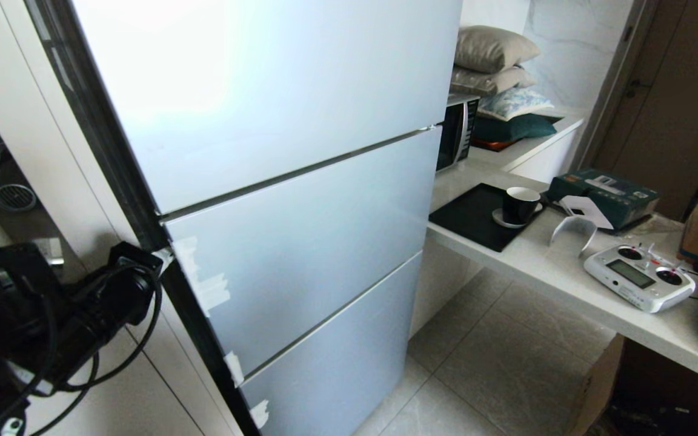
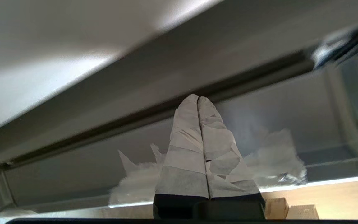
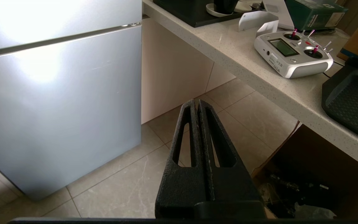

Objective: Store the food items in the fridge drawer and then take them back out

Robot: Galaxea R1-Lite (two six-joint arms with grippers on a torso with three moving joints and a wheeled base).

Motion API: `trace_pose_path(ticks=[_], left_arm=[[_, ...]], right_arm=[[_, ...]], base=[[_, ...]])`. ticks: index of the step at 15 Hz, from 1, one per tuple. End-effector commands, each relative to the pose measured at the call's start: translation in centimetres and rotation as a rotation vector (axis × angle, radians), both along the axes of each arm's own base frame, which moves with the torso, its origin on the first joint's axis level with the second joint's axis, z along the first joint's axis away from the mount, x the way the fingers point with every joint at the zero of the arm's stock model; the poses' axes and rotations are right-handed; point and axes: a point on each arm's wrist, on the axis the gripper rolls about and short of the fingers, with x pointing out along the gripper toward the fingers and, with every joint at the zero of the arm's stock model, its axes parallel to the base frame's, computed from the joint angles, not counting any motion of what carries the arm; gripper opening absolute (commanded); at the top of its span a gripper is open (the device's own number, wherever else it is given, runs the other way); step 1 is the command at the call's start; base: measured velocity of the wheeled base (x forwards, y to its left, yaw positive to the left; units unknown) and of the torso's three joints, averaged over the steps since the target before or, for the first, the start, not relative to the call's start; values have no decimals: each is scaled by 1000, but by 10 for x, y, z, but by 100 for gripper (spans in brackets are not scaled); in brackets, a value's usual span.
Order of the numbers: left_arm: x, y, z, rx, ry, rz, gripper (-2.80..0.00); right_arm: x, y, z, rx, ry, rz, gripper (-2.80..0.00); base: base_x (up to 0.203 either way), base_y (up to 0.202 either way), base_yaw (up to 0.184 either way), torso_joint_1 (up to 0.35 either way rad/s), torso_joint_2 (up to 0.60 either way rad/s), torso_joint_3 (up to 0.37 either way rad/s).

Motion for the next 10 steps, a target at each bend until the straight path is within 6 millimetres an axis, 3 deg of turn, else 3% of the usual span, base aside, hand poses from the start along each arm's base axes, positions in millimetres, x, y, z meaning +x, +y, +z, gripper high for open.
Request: trace_pose_path(ticks=[1, 10], left_arm=[[1, -11, 1, -6, -9, -20, -280], [-13, -45, -1, -6, 0, -124, -280]], right_arm=[[0, 0, 0, -1, 2, 1, -280], [0, 0, 0, -1, 2, 1, -280]], base=[[0, 0, 0, 0, 0, 0], [0, 0, 0, 0, 0, 0]])
